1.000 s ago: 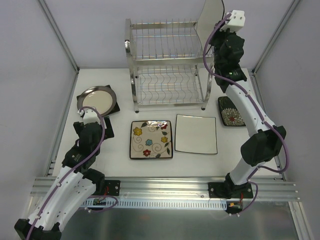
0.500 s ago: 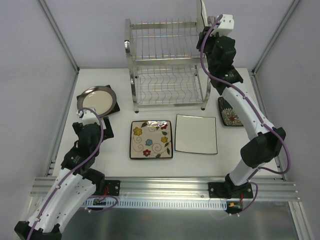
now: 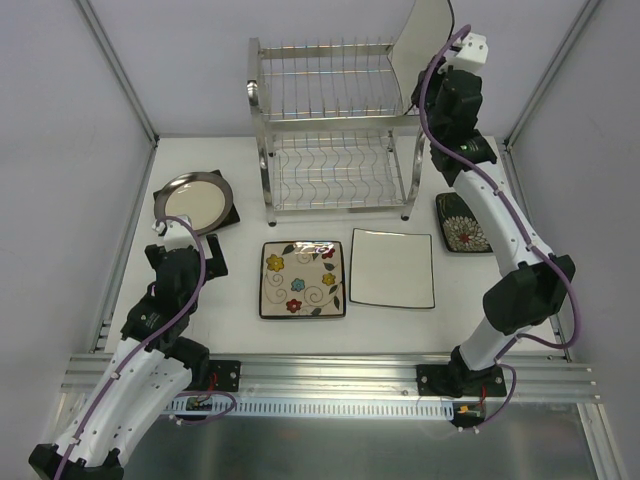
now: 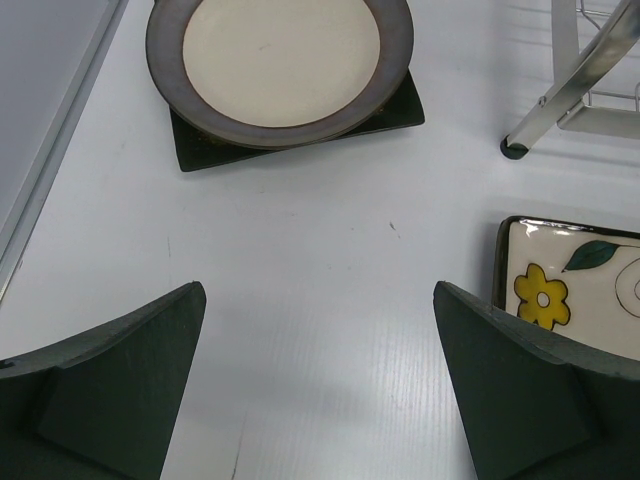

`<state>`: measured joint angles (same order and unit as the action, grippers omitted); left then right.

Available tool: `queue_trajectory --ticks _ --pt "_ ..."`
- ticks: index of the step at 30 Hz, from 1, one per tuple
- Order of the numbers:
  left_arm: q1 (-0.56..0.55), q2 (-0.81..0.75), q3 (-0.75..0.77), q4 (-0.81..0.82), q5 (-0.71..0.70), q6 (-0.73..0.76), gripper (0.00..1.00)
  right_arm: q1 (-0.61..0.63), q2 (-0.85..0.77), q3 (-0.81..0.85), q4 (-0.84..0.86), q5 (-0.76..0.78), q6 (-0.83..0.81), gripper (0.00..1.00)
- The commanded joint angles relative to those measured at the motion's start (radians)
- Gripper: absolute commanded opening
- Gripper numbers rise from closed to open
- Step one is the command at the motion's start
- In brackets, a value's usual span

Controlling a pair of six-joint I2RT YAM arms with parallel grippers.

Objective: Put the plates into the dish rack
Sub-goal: Insert the plate into the dish rack

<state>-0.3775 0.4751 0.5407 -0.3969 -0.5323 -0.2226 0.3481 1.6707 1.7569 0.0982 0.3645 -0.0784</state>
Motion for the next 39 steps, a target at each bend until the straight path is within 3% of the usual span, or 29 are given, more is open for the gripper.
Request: queue_trajectory --ticks 1,5,24,27,39 --pt "0.008 -0.010 -0.007 0.032 0.002 0.017 0.99 0.019 -0.014 -0.004 -0.046 -0.073 0.068 0.26" --pt "0.009 -0.009 -0.007 0.032 -0.001 0.017 0.99 0.019 -0.023 -0.005 -0.052 -0.079 0.068 0.34" --pt "0.009 -0.006 -0.001 0.032 0.023 0.011 0.99 0.019 -0.129 -0.042 -0.094 -0.038 0.068 0.95" --pt "0.008 -0.010 -0.001 0.032 0.026 0.012 0.99 0.017 -0.160 -0.060 -0.121 -0.019 0.068 0.99" --pt "0.009 -0.010 0.004 0.036 0.090 0.006 0.99 0.015 -0.337 -0.174 -0.273 0.051 0.112 1.00"
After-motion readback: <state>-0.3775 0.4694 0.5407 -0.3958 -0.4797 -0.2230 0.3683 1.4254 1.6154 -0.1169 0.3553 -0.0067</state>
